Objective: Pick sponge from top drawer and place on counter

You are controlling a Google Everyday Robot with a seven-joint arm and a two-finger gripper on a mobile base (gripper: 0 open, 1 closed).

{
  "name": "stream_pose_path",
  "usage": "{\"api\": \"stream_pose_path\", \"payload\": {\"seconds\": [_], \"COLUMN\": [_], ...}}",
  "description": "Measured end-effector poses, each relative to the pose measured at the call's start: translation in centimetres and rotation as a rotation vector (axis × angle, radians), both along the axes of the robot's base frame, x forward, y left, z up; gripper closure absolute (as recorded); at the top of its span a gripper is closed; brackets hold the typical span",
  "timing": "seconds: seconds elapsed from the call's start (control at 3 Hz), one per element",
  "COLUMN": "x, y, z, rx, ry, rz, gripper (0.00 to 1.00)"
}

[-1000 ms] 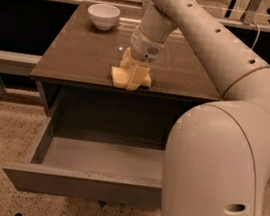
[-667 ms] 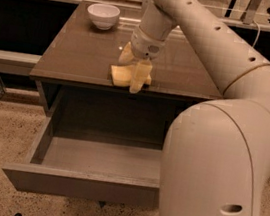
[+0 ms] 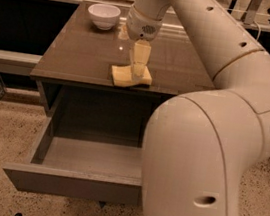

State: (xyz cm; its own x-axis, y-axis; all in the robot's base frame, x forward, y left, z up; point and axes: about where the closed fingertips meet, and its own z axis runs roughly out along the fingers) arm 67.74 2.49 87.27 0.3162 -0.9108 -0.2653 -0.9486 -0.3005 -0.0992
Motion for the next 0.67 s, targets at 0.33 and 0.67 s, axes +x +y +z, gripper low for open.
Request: {"api": "stream_pose_path", "payload": {"seconds": [0.33,0.67], "x": [-0.68,-0.3], "y": [-1.49,-1.67], "z": [1.76,1.44], "rx": [0.112,0.114], "ry": [-0.059,-0.064], "rz": [0.018,0.007], "gripper": [0.0,0.0]}}
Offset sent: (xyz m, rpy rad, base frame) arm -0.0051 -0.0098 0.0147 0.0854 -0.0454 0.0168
